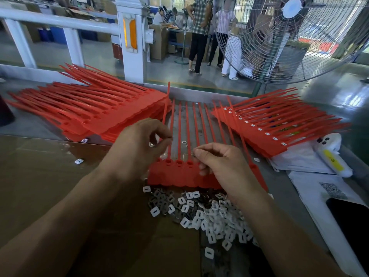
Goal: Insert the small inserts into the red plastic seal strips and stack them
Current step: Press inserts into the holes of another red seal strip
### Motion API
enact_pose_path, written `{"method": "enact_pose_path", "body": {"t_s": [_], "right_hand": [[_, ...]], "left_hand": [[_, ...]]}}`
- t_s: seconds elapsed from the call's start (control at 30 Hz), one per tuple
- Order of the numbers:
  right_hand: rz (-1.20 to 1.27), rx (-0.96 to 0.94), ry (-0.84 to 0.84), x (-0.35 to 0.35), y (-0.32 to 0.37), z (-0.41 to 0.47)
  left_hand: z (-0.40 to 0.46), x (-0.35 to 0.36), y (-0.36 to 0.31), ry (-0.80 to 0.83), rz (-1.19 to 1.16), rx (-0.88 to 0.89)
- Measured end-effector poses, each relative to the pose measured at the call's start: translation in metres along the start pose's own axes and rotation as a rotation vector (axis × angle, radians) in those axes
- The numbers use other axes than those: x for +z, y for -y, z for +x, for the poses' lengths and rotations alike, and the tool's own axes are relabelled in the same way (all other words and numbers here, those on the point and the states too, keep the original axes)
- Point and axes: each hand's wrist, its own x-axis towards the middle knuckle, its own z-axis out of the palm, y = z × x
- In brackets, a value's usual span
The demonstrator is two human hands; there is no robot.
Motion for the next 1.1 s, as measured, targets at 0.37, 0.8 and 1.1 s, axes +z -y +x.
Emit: {"method": "enact_pose_path", "body": {"t_s": [0.37, 0.8, 1.1], "right_hand": [[-0.02, 0.064, -0.043, -0.003, -0.001, 0.003], [-0.097, 0.028, -0.027, -0.003, -0.002, 0.001], [-0.145, 0.014, -0.011, -0.001, 0.0, 0.0]], "left_hand": [[0.003, -0.007, 0.021, 0.341, 0.18, -0.173], [0.004, -0.009, 0.02, 0.376, 0.119, -0.247], [-0.002, 0.007, 0.007, 0.188, -0.025, -0.101]]}}
